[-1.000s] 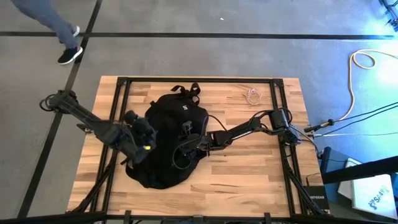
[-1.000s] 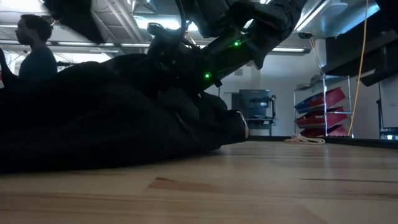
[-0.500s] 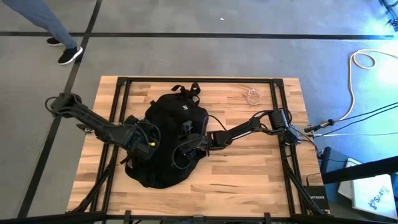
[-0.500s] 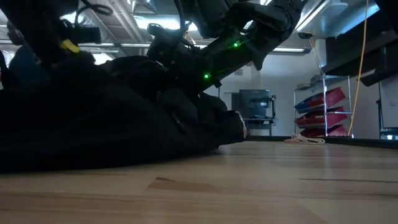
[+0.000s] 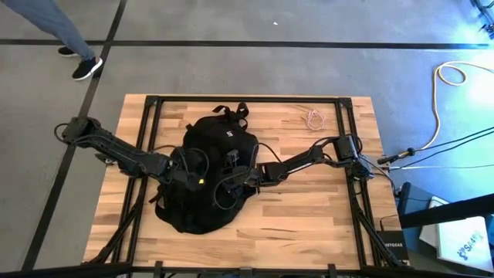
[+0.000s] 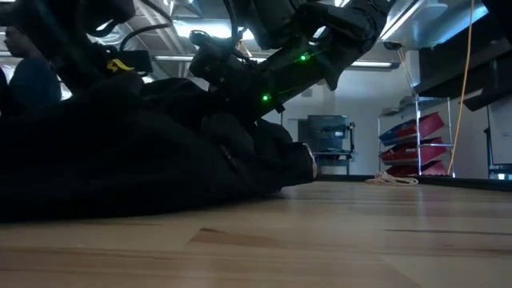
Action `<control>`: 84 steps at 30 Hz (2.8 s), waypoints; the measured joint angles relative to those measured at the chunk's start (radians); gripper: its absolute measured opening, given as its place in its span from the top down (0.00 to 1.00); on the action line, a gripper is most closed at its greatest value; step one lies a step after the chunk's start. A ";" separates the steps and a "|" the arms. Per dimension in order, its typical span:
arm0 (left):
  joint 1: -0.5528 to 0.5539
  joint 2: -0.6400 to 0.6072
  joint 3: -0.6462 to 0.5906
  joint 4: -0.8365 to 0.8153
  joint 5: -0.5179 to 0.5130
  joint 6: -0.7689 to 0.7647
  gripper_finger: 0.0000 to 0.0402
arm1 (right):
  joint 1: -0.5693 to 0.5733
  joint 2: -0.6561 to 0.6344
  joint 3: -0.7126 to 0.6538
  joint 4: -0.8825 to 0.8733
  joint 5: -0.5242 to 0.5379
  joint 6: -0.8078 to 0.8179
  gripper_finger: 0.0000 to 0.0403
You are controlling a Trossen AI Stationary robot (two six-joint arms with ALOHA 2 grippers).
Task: Unpack backpack
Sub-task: Remove the pink cellphone from the black backpack
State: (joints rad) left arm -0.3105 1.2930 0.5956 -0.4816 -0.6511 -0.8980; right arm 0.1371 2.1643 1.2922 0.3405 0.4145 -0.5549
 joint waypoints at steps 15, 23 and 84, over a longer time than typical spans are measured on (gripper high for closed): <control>0.013 0.004 -0.036 0.258 0.037 0.171 0.23 | 0.002 0.001 -0.002 0.067 -0.006 -0.234 0.26; 0.042 0.048 -0.035 0.335 0.088 0.200 0.23 | 0.009 0.003 -0.003 0.113 -0.022 -0.320 0.26; -0.105 -0.248 -0.035 0.437 -0.021 0.465 0.23 | 0.018 -0.112 0.003 -0.064 0.043 -0.023 0.61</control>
State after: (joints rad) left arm -0.4159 1.0447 0.5610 -0.0449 -0.6721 -0.4332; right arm 0.1547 2.0525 1.2957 0.2766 0.4577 -0.5780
